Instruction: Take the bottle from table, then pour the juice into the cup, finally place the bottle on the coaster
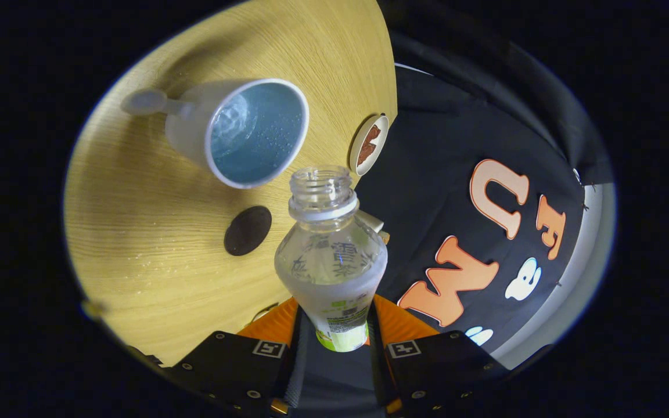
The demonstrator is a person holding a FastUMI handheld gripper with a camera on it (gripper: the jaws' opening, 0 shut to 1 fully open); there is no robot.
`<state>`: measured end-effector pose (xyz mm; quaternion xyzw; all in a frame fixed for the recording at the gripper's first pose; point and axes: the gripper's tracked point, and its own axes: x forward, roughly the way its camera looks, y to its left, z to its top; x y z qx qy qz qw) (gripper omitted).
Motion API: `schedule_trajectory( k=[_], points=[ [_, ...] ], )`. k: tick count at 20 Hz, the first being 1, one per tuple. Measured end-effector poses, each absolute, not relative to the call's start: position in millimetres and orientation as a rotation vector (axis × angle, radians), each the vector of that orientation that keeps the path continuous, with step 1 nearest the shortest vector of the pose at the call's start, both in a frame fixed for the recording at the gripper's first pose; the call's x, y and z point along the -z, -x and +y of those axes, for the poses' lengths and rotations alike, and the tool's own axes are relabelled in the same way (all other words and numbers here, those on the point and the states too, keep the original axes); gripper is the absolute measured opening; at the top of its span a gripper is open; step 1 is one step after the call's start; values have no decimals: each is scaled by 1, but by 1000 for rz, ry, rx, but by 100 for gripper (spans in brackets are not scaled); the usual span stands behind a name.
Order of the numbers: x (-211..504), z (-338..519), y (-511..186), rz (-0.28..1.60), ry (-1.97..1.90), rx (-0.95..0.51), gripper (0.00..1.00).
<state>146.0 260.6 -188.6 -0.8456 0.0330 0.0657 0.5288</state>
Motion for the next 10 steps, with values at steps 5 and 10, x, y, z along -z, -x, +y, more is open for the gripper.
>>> schedule_trajectory(
  k=[5, 10],
  points=[
    [202, 249, -140, 162, 1819, -177, 49],
    [205, 245, -138, 191, 1578, -176, 49]
  ],
)
